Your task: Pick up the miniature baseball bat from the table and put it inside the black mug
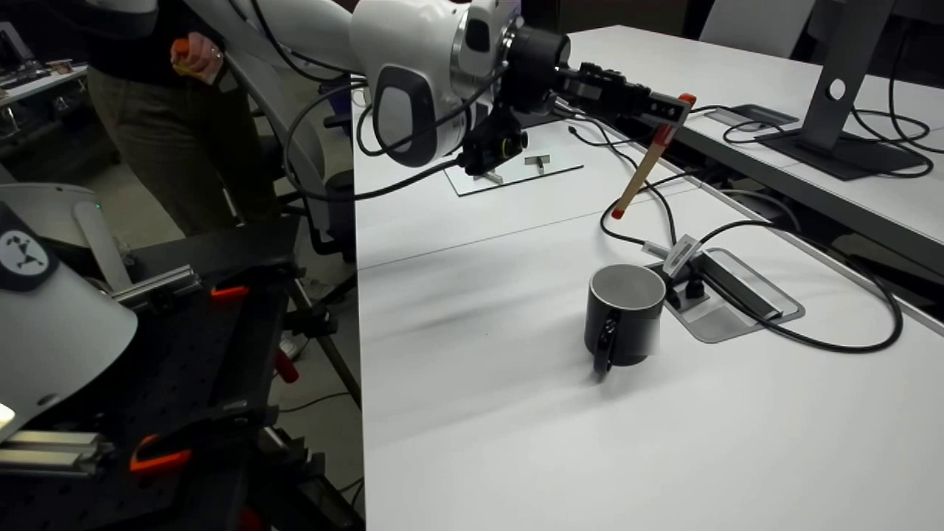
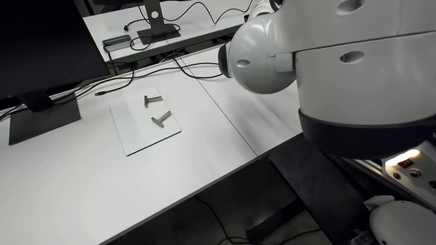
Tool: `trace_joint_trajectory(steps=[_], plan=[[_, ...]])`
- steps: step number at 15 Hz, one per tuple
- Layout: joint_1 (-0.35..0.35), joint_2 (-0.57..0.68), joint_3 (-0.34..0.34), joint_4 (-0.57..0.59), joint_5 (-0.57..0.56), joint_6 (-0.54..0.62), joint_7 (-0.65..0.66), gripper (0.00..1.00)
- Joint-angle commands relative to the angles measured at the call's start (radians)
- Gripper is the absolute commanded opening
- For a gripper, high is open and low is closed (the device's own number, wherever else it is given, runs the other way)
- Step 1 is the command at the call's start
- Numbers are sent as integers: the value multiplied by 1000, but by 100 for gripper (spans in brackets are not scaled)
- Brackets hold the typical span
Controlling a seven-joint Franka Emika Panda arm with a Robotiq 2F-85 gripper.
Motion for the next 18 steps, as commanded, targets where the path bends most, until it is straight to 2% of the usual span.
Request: trace_joint_trajectory(steps=[1,2,3,4,13,18], plan=[[7,1,-23,-10,-20,-13,4,7],[5,3,-24,-6,-22,-15,8,7],[-31,-50,4,-14,-110,37,62,7],[-3,4,-22,1,-49,-8,30,7],[-21,6,-15,5,-49,7,119,7],[-43,6,-4,1,-50,10,117,7]])
